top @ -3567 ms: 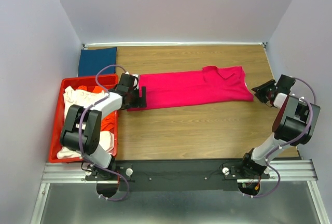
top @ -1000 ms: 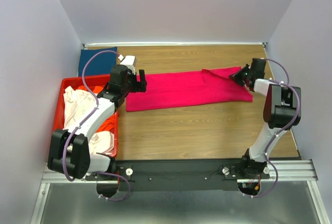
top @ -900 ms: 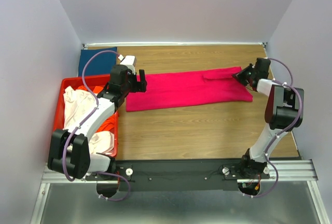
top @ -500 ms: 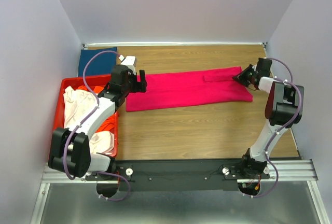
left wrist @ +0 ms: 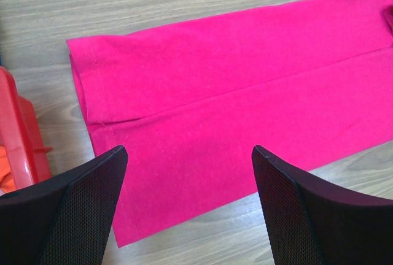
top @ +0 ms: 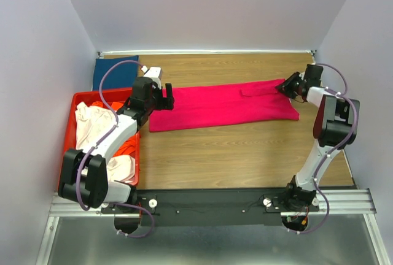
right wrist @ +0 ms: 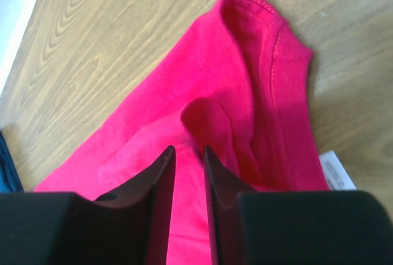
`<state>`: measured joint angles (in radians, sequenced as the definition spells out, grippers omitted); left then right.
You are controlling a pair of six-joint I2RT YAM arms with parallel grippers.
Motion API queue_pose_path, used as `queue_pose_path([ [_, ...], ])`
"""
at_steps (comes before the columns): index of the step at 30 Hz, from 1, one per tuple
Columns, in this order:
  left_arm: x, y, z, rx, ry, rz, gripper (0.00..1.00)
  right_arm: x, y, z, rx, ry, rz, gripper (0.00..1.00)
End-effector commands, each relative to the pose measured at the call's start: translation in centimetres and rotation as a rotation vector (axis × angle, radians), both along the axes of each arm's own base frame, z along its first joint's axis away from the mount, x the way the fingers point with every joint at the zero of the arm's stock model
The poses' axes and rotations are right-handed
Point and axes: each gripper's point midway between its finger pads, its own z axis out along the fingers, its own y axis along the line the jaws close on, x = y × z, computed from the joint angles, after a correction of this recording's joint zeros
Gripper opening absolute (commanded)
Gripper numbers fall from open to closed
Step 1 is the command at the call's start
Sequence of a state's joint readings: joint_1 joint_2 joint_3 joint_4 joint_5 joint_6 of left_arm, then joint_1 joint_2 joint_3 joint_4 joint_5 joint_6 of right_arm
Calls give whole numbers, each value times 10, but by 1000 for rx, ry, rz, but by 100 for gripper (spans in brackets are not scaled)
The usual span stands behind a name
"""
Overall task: Fold and stack the t-shirts
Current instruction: Fold the tshirt
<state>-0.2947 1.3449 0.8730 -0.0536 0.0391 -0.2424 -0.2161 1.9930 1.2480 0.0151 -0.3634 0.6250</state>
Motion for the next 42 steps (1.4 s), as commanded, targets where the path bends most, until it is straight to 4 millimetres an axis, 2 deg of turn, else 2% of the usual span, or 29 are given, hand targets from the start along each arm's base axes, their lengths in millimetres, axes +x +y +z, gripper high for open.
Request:
queue_pose_path([
  [1,1,-3,2,4,5,-22,90,-3,-14,34,-94,-45,-45,34],
  [7,2,-2,-2,9,20,-17,90,-3,-5,57,-23,-90,-55,35],
  [8,2,-2,-3,12,22,-16,90,2,-2,67,-9,-159,-50,35],
  [9,2,-2,-2,13,20,-14,90,5,4,72,21,-196,-31,34],
  [10,1,-1,-4,16,24,-12,90,11,19,92,96,-296,37,34],
  [11,1,-1,-3,15,23,-12,90,13,29,99,146,-339,80,34],
  [12,1,-2,-4,15,24,-14,90,11,40,86,209,-338,125,34],
  [13,1,-2,-3,16,23,-14,90,8,53,90,312,-339,165,34],
  [14,1,-2,-4,16,26,-14,90,12,57,94,332,-395,192,34],
  [15,1,-1,-5,18,28,-13,90,11,59,90,357,-398,200,34],
  [16,1,-1,-6,20,31,-11,90,8,62,75,390,-371,203,34],
  [18,1,0,-8,27,35,-6,90,7,63,69,384,-380,217,34],
  [22,3,0,-10,31,40,-8,90,10,65,37,389,-334,238,34],
  [24,4,-1,-13,32,51,-12,90,16,64,30,399,-325,237,34],
  [25,4,-1,-14,32,54,-12,90,18,63,16,406,-302,227,34],
  [29,2,-3,-19,30,69,-20,90,30,58,-1,409,-285,207,35],
  [32,3,-2,-23,36,80,-19,90,37,53,-28,421,-245,172,35],
  [33,3,-2,-25,40,84,-20,90,38,52,-29,420,-246,169,35],
  [35,7,-4,-25,43,91,-23,90,42,50,-23,421,-260,179,38],
  [38,15,-9,-24,40,106,-38,90,40,52,8,411,-306,210,40],
  [39,17,-11,-28,39,127,-42,90,39,51,42,386,-364,217,41],
  [40,19,-13,-29,38,134,-45,90,35,51,56,369,-383,214,41],
  [41,27,-15,-20,34,121,-45,90,24,49,49,342,-343,178,43],
  [42,32,-16,-19,35,126,-45,90,18,48,58,315,-342,164,44],
])
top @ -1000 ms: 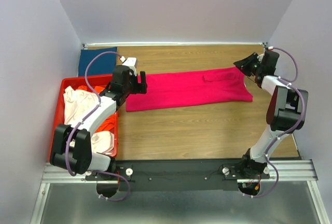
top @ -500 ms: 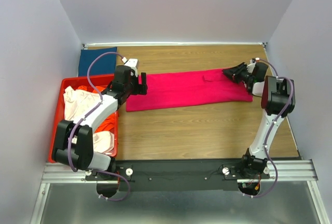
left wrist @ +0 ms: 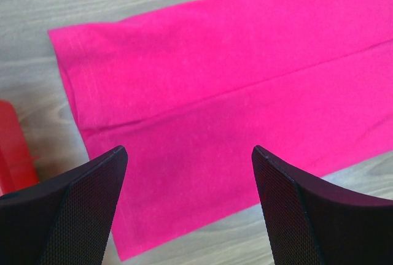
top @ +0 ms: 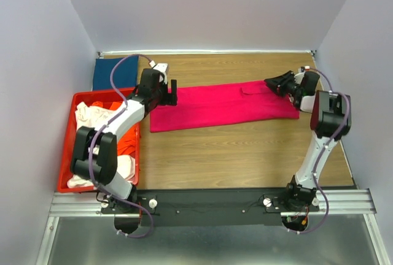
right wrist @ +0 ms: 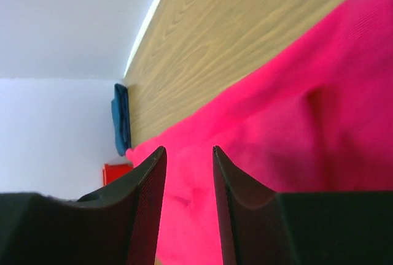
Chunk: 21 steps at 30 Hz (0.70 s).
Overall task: Fold and stack the t-shirts
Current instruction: Fold the tshirt
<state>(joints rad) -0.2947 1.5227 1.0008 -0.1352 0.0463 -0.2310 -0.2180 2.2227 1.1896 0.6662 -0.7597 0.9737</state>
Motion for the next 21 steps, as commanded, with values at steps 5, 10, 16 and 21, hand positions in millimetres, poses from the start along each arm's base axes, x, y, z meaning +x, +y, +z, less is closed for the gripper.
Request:
queue_pose_path([
  [5,42,-25,-5,21,108,-66,90,-61,-8,52,-323,92,-168,44],
  [10,56,-38,-47,71,238,-99,89,-105,-1,29,-366,187,-221,43],
  [16,60,-38,-80,119,316,-96,89,-130,19,-5,-343,275,-156,43],
  [21,48,-39,-101,118,386,-111,89,-127,20,-30,-358,333,-146,43],
])
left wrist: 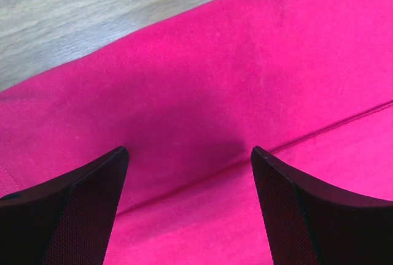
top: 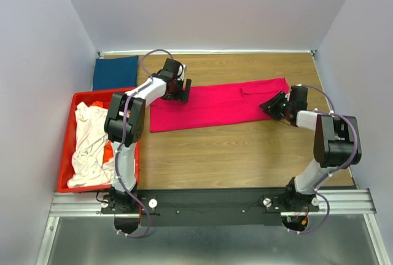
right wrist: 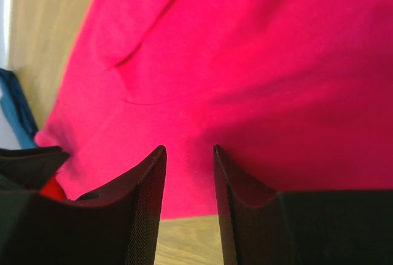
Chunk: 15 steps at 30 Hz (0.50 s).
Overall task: Fold and stack the t-shirts
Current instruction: Fold the tshirt
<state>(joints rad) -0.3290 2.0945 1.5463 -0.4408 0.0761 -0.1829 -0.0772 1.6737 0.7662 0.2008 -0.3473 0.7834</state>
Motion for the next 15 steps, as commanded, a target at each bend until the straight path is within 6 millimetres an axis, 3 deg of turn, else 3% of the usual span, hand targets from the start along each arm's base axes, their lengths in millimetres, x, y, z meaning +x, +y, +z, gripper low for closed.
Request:
queue_pose_path([
  [1,-22,1,-19,0,99,-22,89,4,-6,-24,-52,58,-16,43],
  [2,-26,1,-21,-7,112,-19,89,2,-8,-40,-65,100,-18,43],
  [4,-41,1,-25,-21,140,-25,89,16,-10,-41,-69,102,-20,43],
  [5,-48,1,-27,-30,154,-25,89,15,-10,-60,-66,150,-18,43],
  [6,-54,1,-26,-46,159,-24,89,30,-10,-54,-63,132,-19,43],
  [8,-78,0,-26,-88,185,-35,89,42,-9,-60,-52,142,-10,44],
  [9,-87,-1,-25,-103,195,-37,89,43,-5,-75,-33,179,9,44],
  [10,-103,-2,-21,-136,199,-46,89,64,-4,-63,-26,137,22,43],
  [11,-113,-3,-19,-157,203,-45,88,66,4,-77,8,161,69,44],
  [12,-123,-3,-17,-171,203,-56,88,73,9,-78,28,155,98,44],
  [13,-139,-2,-12,-196,194,-49,88,99,13,-60,40,96,131,44],
  [15,-157,-4,-10,-223,202,-44,88,108,25,-62,49,97,194,44],
])
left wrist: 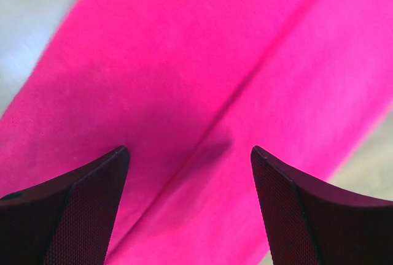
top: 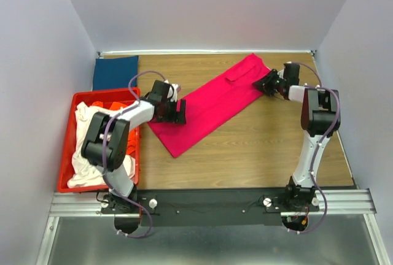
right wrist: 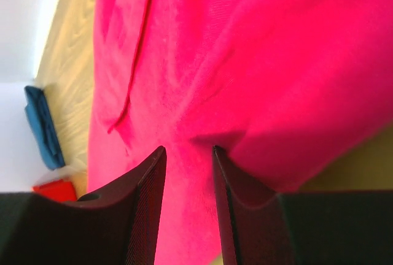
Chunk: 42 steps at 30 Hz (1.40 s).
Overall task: Fold and stack the t-shirts
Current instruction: Fold the tshirt
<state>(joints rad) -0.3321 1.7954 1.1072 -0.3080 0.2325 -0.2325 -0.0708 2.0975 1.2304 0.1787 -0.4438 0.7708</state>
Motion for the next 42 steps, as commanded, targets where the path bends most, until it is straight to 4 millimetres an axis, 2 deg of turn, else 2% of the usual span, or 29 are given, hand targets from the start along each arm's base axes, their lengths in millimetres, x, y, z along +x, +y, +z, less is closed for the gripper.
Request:
queue_pose_path([
  [1,-72,-13,-8,-107,142,-30,88,3,19,-54,-15,132,121,44],
  [2,-89,-14,-10,-126,167,-24,88,21,24,-43,-31,88,140,44],
  [3,-102,-24,-9,-156,184,-57,88,29,27,-42,-30,71,154,45],
  [4,-112,-29,-7,-188,193,-68,88,26,33,-62,-19,119,174,45],
  [5,-120,-34,-7,-209,206,-79,88,33,37,-60,-9,109,182,45],
  [7,-124,-45,1,-266,198,-97,88,55,46,-50,7,62,211,45],
  [9,-130,-52,2,-298,215,-99,88,72,50,-55,19,38,226,47],
  [10,-132,-60,5,-315,223,-119,88,70,68,-69,23,55,260,47],
  [11,-134,-65,6,-323,228,-138,88,84,71,-58,25,15,266,47],
  [14,-142,-86,15,-352,241,-203,88,97,76,-57,40,-9,273,47],
  [18,-175,-118,22,-376,287,-337,88,116,75,-47,21,-66,271,50],
  [21,-192,-130,32,-389,291,-392,88,129,75,-15,6,-139,284,52],
  [22,-193,-130,32,-387,292,-396,88,129,74,-16,0,-139,285,52],
  [25,-198,-135,44,-403,273,-405,88,125,68,19,-60,-192,286,55],
  [26,-199,-138,53,-415,256,-417,88,123,66,50,-81,-236,285,55],
  [28,-194,-137,69,-415,205,-401,88,105,59,56,-134,-220,276,57],
  [29,-186,-139,81,-411,164,-389,88,99,55,98,-165,-281,269,57],
  [30,-172,-133,85,-360,96,-354,89,79,49,82,-190,-211,249,57],
  [31,-163,-129,92,-326,56,-327,89,69,46,87,-213,-200,237,57],
  [32,-155,-121,105,-279,25,-295,89,54,42,120,-276,-233,211,59],
  [33,-146,-113,108,-229,-12,-266,89,30,40,98,-308,-157,211,59],
  [34,-129,-99,107,-148,-64,-193,90,15,40,102,-338,-143,206,60],
  [35,-123,-86,110,-101,-78,-158,90,-18,44,95,-386,-87,221,60],
  [36,-119,-76,108,-69,-83,-126,90,-25,50,113,-407,-111,227,60],
  [37,-112,-65,105,-28,-99,-94,90,-42,55,110,-426,-90,246,60],
  [38,-113,-55,98,-4,-90,-76,89,-78,73,82,-449,-15,317,59],
  [39,-111,-48,94,9,-89,-57,87,-95,83,83,-446,-17,351,59],
  [40,-107,-34,84,21,-87,-13,84,-130,105,74,-440,-4,433,58],
  [42,-103,-22,75,17,-75,21,72,-167,127,65,-429,32,513,54],
])
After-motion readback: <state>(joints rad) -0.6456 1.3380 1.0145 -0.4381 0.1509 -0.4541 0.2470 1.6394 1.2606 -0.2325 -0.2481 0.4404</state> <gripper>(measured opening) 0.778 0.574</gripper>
